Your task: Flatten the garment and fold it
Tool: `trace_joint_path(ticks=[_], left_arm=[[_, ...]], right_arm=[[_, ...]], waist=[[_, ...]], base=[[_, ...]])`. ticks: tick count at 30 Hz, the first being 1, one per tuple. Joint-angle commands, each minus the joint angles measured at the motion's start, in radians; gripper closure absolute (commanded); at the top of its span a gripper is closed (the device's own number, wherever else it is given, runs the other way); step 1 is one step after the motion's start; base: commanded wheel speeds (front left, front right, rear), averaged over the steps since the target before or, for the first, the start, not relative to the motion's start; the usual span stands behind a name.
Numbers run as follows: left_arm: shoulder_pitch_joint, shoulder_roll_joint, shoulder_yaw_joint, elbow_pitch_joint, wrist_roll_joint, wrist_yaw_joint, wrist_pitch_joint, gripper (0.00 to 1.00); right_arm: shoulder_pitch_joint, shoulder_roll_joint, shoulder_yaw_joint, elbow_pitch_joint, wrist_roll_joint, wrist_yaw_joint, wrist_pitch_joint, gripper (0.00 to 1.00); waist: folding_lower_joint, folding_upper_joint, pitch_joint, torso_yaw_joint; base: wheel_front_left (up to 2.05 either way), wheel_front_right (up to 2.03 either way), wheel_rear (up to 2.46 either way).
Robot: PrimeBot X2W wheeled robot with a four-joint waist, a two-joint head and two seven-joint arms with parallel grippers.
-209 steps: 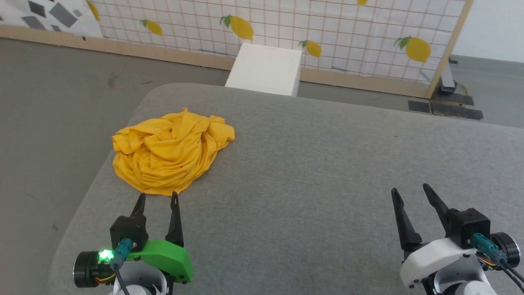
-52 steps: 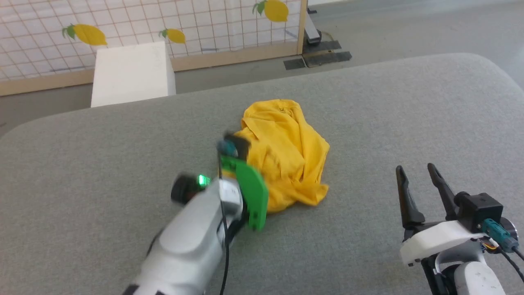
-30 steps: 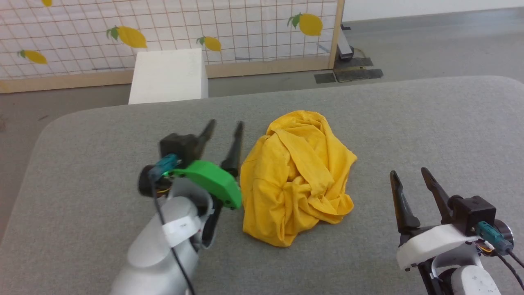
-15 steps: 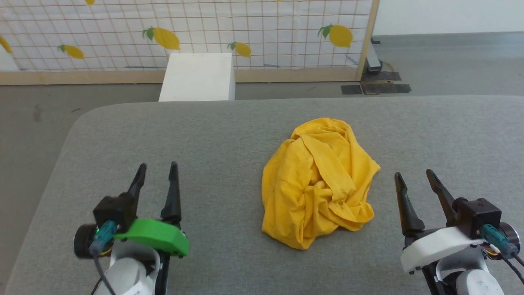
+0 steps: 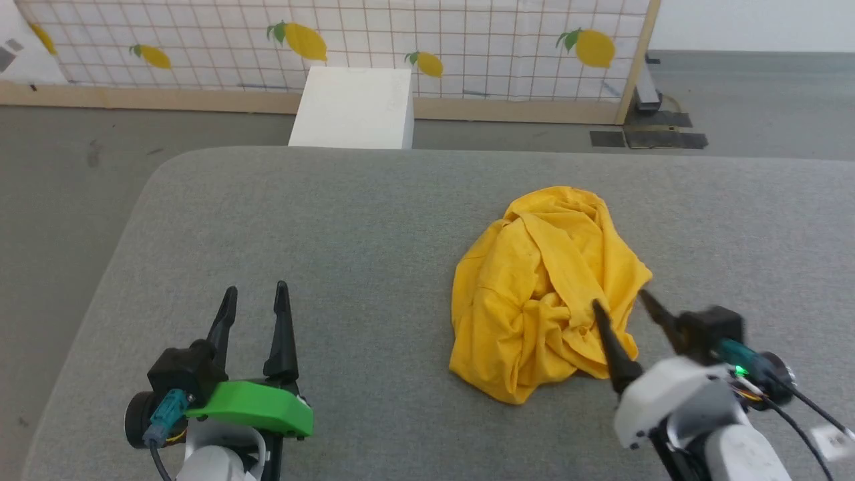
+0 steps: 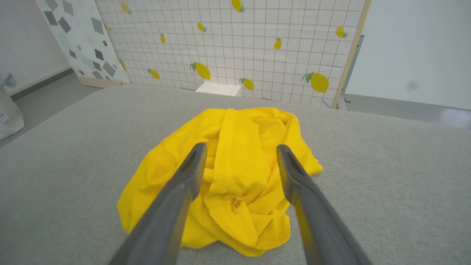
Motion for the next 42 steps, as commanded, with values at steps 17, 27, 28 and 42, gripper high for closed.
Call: trace_joint_path(ticks=[17, 27, 28, 42], left_arm=[[-0.031, -0.043, 0.039, 0.0, 0.039, -0.057, -0.004, 0.0], [-0.001, -0.045, 0.045, 0.015, 0.048, -0.068, -0.004, 0.0], [0.002, -0.046, 0.046, 0.015, 0.047, -0.068, -0.004, 0.0], [0.016, -0.046, 0.036, 0.019, 0.038, -0.069, -0.004, 0.0]], right_arm=[[-0.184, 0.0, -0.043, 0.234, -0.045, -0.002, 0.298, 1.0], [0.066, 0.0, -0.394, 0.112, 0.027, -0.002, 0.342, 1.0], [0.101, 0.0, -0.439, 0.102, 0.035, -0.002, 0.366, 1.0], [0.194, 0.0, -0.5, -0.078, 0.032, -0.002, 0.253, 0.0]], waist=[[0.0001, 0.0, 0.063, 0.071], [0.0001, 0.0, 0.006, 0.038], [0.0001, 0.0, 0.003, 0.033], [0.0001, 0.0, -0.002, -0.02]], base=[[0.0, 0.0, 0.0], [0.0, 0.0, 0.0], [0.0, 0.0, 0.0], [0.0, 0.0, 0.0]])
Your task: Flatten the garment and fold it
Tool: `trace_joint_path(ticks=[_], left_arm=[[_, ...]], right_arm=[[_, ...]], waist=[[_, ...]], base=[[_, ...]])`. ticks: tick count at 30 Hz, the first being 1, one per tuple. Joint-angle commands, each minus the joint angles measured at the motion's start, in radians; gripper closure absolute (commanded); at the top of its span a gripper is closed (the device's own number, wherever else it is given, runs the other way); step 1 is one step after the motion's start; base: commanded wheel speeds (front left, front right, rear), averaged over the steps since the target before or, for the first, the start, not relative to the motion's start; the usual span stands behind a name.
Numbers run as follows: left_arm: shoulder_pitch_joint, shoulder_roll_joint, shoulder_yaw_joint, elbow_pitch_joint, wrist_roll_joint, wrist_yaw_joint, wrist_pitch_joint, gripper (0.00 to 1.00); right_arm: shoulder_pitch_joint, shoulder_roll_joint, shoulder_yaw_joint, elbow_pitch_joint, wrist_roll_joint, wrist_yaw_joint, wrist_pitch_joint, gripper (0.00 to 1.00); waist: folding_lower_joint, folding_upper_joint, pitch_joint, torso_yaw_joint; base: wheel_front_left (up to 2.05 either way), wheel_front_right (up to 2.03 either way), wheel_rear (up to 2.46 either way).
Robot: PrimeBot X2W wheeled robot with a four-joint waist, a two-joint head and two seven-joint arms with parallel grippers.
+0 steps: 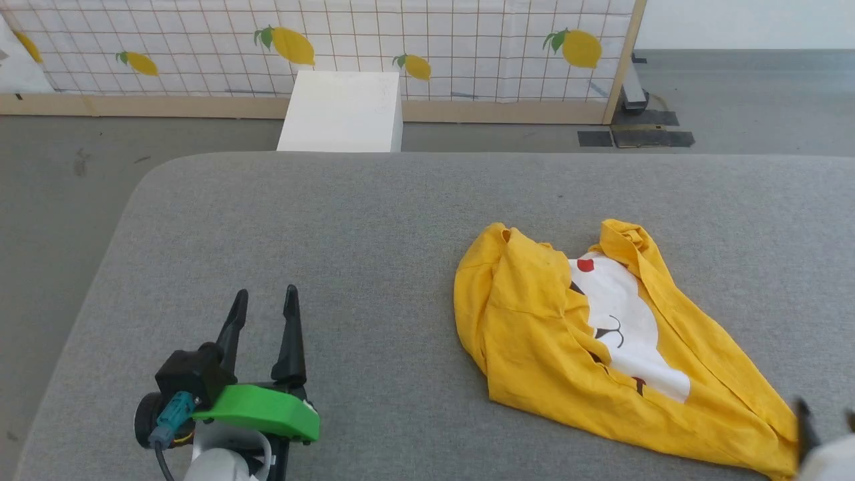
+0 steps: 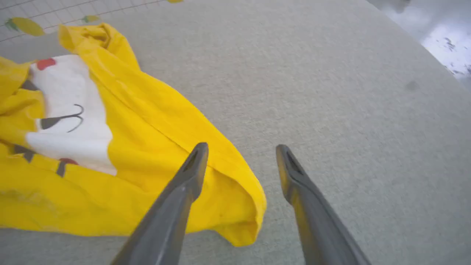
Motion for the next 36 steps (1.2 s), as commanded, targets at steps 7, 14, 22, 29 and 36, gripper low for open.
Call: trace_joint_path(ticks=[7, 14, 22, 29, 36], left_arm=[[-0.003, -0.002, -0.017, -0.007, -0.001, 0.002, -0.004, 0.0], [-0.047, -0.002, -0.035, -0.016, -0.008, 0.002, -0.004, 0.0], [-0.065, -0.002, -0.042, -0.012, -0.021, 0.01, -0.004, 0.0], [-0.062, -0.002, -0.033, -0.007, -0.021, 0.011, -0.004, 0.0], [-0.049, -0.002, -0.025, -0.002, -0.016, 0.011, -0.004, 0.0]], right_arm=[[-0.118, 0.002, 0.303, -0.015, 0.104, -0.001, -0.155, 0.0], [-0.323, 0.002, 0.469, 0.137, 0.155, -0.001, -0.068, 0.0], [-0.498, 0.002, 0.539, 0.377, 0.253, -0.001, 0.126, 0.0], [-0.552, 0.002, 0.695, 0.338, 0.235, -0.001, 0.026, 1.0], [-0.465, -0.056, 1.076, 0.166, 0.242, -0.001, 0.135, 1.0]], waist=[[0.0, -0.0001, 0.027, 0.008], [0.0, -0.0001, 0.081, 0.062], [0.0, -0.0001, 0.107, 0.117], [0.0, -0.0001, 0.097, 0.129], [0.0, -0.0001, 0.063, 0.128]], base=[[0.0, 0.0, 0.0], [0.0, 0.0, 0.0], [0.0, 0.0, 0.0], [0.0, 0.0, 0.0], [0.0, 0.0, 0.0]])
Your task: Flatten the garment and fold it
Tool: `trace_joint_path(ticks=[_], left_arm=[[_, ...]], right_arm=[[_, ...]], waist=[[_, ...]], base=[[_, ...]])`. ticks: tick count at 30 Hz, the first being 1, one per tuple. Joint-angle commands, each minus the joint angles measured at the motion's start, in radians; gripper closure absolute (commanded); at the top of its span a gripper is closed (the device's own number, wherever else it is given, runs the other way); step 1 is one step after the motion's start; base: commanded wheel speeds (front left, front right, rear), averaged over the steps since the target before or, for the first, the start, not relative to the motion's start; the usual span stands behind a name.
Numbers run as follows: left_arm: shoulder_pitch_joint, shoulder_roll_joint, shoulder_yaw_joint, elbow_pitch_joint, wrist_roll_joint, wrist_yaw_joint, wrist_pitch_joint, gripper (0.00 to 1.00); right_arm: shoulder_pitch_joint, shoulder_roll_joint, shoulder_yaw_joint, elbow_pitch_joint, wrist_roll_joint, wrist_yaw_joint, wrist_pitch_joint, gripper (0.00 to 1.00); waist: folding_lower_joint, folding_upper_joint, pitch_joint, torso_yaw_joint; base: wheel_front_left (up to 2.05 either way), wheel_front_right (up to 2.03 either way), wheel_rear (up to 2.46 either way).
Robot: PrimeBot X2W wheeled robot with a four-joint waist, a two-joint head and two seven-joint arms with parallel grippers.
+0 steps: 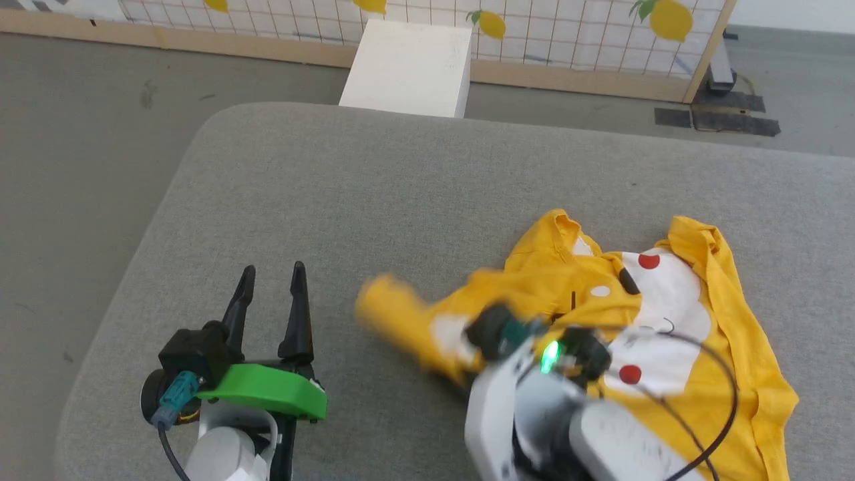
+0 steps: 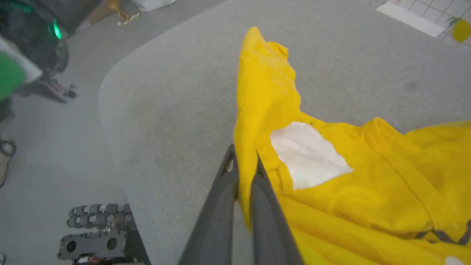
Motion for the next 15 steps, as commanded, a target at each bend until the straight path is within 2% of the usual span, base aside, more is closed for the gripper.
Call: trace_joint_path(ticks=[1, 4, 6, 8, 10, 15], left_arm=[[0.003, -0.002, 0.002, 0.001, 0.003, 0.003, -0.004, 0.0], [0.006, -0.002, 0.003, 0.003, 0.004, 0.002, -0.004, 0.0], [0.008, -0.002, 0.003, 0.003, 0.004, 0.002, -0.004, 0.0], [0.01, -0.002, 0.005, 0.002, 0.003, 0.002, -0.004, 0.0], [0.016, -0.002, 0.004, 0.0, 0.003, 0.001, -0.004, 0.0], [0.028, -0.002, -0.002, 0.002, 0.0, 0.001, -0.004, 0.0]], right_arm=[[0.036, -0.034, 0.037, -0.018, 0.016, -0.001, 0.037, 1.0], [0.083, -0.097, 0.123, -0.067, 0.05, -0.001, 0.138, 0.99], [0.101, -0.135, 0.167, -0.097, 0.073, -0.001, 0.182, 0.0], [0.113, -0.163, 0.182, -0.119, 0.096, -0.001, 0.206, 0.0], [0.13, -0.186, 0.111, -0.178, 0.103, -0.001, 0.149, 0.0], [0.182, -0.135, -0.113, -0.217, 0.046, -0.001, -0.043, 0.0]], waist=[[0.0, 0.0, -0.009, -0.001], [0.0, 0.0, -0.017, 0.0], [0.0, 0.0, -0.02, 0.0], [0.0, 0.0, -0.021, 0.0], [0.0, 0.0, -0.026, 0.001], [0.0, 0.0, -0.032, 0.008]], base=[[0.0, 0.0, 0.0], [0.0, 0.0, 0.0], [0.0, 0.0, 0.0], [0.0, 0.0, 0.0], [0.0, 0.0, 0.0], [0.0, 0.0, 0.0]])
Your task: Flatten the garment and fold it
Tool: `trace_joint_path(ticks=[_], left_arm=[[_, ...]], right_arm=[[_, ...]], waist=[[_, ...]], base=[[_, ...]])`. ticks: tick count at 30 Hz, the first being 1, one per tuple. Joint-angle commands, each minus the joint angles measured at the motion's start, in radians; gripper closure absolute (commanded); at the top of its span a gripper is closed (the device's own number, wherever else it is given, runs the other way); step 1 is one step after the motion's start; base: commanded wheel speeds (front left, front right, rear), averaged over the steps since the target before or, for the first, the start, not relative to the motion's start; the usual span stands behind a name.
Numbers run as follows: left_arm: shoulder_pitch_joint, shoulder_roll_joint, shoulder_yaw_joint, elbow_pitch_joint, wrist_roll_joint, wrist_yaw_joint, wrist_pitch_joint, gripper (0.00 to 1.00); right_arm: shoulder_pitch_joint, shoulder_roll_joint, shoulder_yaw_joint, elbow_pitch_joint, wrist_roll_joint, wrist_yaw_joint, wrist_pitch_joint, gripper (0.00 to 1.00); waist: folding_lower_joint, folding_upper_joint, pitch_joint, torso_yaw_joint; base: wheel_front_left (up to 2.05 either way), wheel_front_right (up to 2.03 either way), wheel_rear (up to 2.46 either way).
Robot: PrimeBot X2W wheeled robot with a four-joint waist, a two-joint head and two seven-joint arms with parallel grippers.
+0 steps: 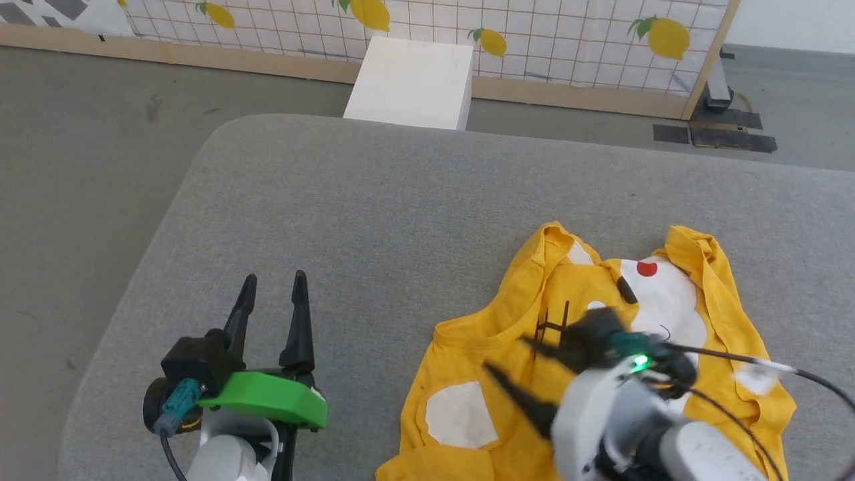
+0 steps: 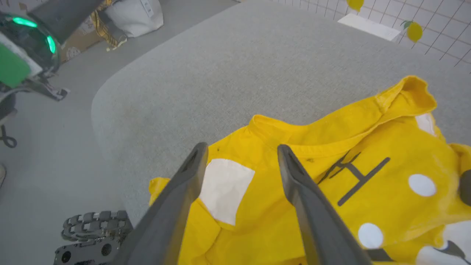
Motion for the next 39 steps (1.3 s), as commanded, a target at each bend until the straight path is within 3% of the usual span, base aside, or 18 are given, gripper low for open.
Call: trace_joint_path(ticks=[1, 4, 5, 9, 18, 25, 26, 28, 29, 34, 39], left_arm=[[0.013, -0.002, -0.004, 0.002, -0.001, 0.0, -0.004, 0.0], [0.017, -0.002, -0.009, 0.008, -0.001, -0.002, -0.004, 0.0], [0.02, -0.002, -0.014, 0.01, -0.002, -0.003, -0.004, 0.0], [0.011, -0.002, -0.026, 0.011, -0.003, -0.005, -0.004, 0.0], [-0.059, -0.002, -0.058, -0.01, -0.011, -0.011, -0.004, 0.0], [-0.093, -0.002, -0.068, -0.029, -0.017, -0.001, -0.004, 0.0], [-0.094, -0.002, -0.068, -0.029, -0.017, 0.0, -0.004, 0.0], [-0.092, -0.002, -0.065, -0.028, -0.017, 0.003, -0.004, 0.0], [-0.09, -0.002, -0.061, -0.027, -0.016, 0.005, -0.004, 0.0], [-0.072, -0.002, -0.046, -0.015, -0.013, 0.008, -0.004, 0.0], [-0.041, -0.002, -0.026, -0.006, 0.004, 0.0, -0.004, 0.0]], right_arm=[[0.029, 0.023, -0.063, -0.006, -0.03, -0.001, -0.052, 0.0], [0.079, 0.095, -0.27, 0.007, -0.123, -0.001, -0.161, 0.0], [0.102, 0.151, -0.457, 0.047, -0.213, -0.001, -0.202, 0.0], [0.045, 0.177, -0.623, 0.138, -0.284, -0.001, -0.208, 0.0], [-0.246, 0.183, -0.84, 0.447, -0.395, -0.001, -0.135, 0.0], [-0.398, 0.155, -0.95, 0.628, -0.546, -0.001, 0.041, 0.0], [-0.404, 0.153, -0.952, 0.642, -0.56, -0.001, 0.071, 0.47], [-0.403, 0.148, -0.94, 0.656, -0.587, -0.001, 0.132, 0.93], [-0.395, 0.146, -0.936, 0.653, -0.593, -0.001, 0.154, 1.0], [-0.287, 0.14, -0.949, 0.561, -0.567, -0.001, 0.171, 1.0], [-0.077, 0.166, -1.018, 0.34, -0.486, -0.001, 0.169, 1.0]], waist=[[0.0, 0.0, -0.003, 0.003], [0.0, 0.0, -0.008, 0.009], [0.0, 0.0, -0.01, 0.014], [0.0, 0.0, 0.008, 0.025], [0.0, 0.0, 0.122, 0.073], [0.0, 0.0, 0.193, 0.092], [0.0, 0.0, 0.194, 0.091], [0.0, 0.0, 0.192, 0.085], [0.0, 0.0, 0.187, 0.078], [0.0, 0.0, 0.136, 0.043], [0.0, 0.0, 0.07, -0.009]], base=[[0.0, 0.0, 0.0], [0.0, 0.0, 0.0], [0.0, 0.0, 0.0], [0.0, 0.0, 0.0], [0.0, 0.0, 0.0], [0.0, 0.0, 0.0], [0.0, 0.0, 0.0], [0.0, 0.0, 0.0], [0.0, 0.0, 0.0], [0.0, 0.0, 0.0], [0.0, 0.0, 0.0]])
